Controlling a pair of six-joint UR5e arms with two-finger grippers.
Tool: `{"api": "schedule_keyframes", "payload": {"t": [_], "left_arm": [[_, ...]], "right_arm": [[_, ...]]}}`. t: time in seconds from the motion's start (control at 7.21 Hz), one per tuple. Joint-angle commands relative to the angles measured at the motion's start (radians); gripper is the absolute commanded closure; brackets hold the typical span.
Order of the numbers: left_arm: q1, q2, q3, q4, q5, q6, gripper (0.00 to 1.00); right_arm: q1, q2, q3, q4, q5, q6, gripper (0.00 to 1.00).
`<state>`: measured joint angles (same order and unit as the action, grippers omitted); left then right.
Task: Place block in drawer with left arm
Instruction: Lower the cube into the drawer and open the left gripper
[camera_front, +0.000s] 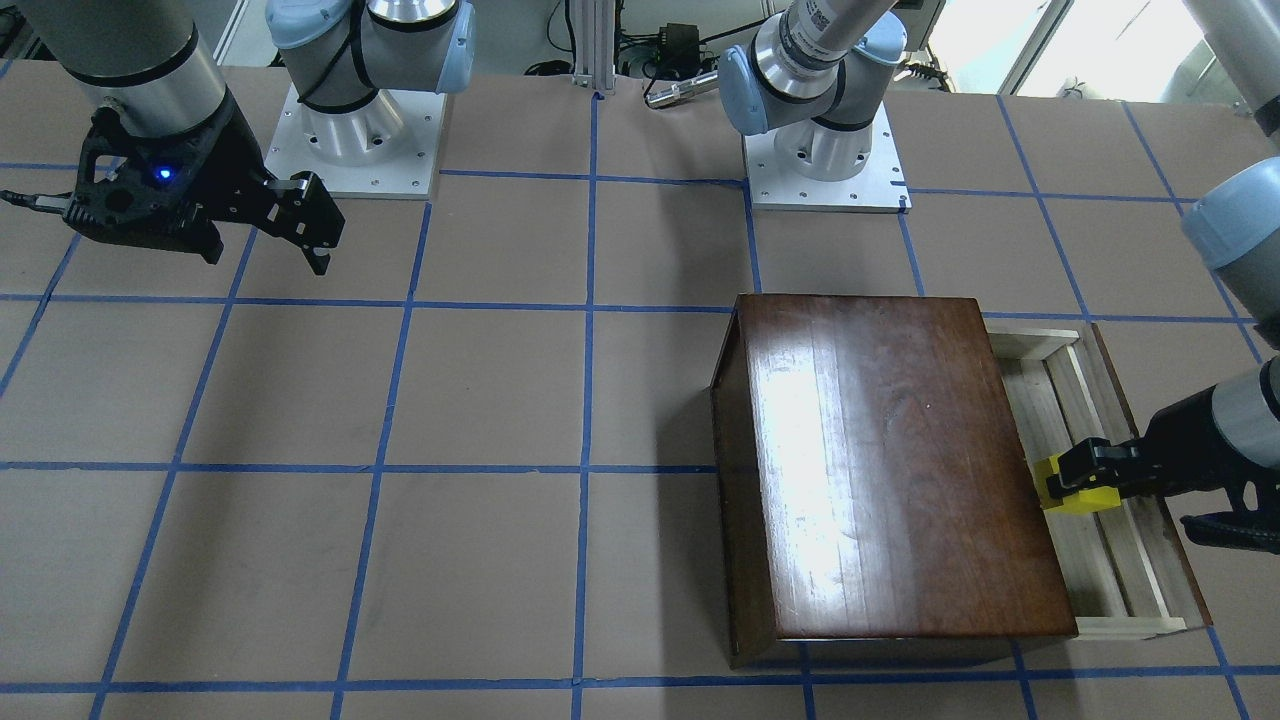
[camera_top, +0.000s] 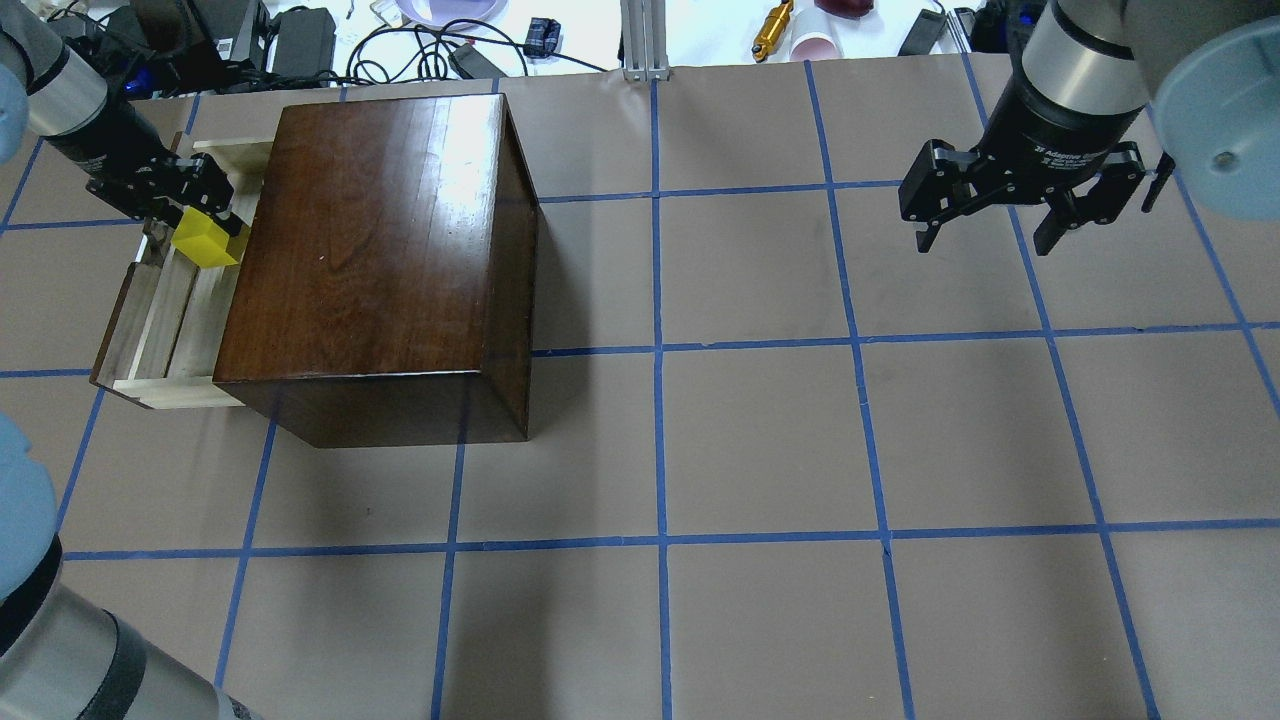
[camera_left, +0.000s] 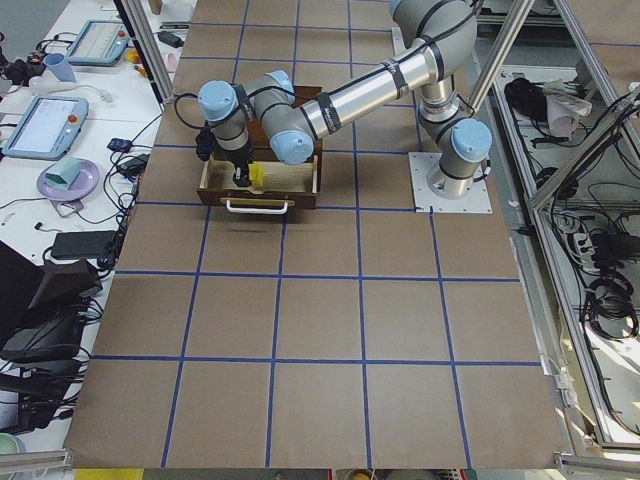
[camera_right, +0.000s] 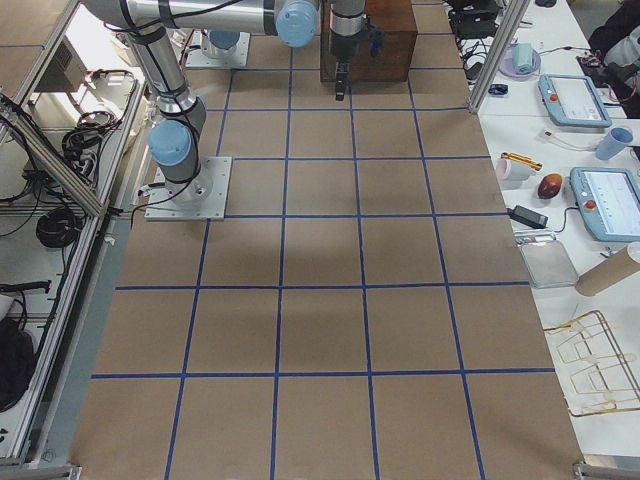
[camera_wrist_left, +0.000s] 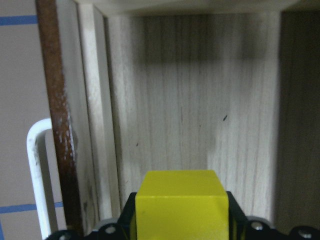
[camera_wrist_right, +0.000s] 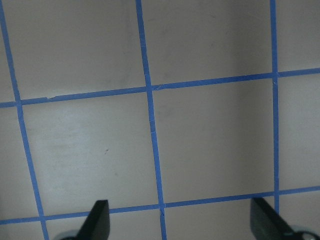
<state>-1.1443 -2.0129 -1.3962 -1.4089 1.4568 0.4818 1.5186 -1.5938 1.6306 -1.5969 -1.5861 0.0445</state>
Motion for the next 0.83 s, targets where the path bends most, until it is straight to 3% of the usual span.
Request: {"api": "schedule_keyframes", "payload": {"t": [0.0,0.14,0.28,0.42,0.69], "left_arm": [[0.001,-0.007,-0.009,0.004,-0.016,0.001,0.84],[0.001,-0.007,-0.009,0.004,-0.016,0.001,0.49],[0.003,-0.009,-0.010,0.004,-0.016,0.001,0.28],[0.003,-0.007,-0.009,0.002,-0.018,0.000,0.00],[0.006,0.006,-0.003,0.002,-0.015,0.000,0.00]], "right_arm": [[-0.002,0.000,0.000,0.000,0.000,0.000,0.00],[-0.002,0.000,0.000,0.000,0.000,0.000,0.00],[0.000,0.000,0.000,0.000,0.000,0.000,0.00],[0.000,0.000,0.000,0.000,0.000,0.000,0.00],[0.000,0.000,0.000,0.000,0.000,0.000,0.00]]}}
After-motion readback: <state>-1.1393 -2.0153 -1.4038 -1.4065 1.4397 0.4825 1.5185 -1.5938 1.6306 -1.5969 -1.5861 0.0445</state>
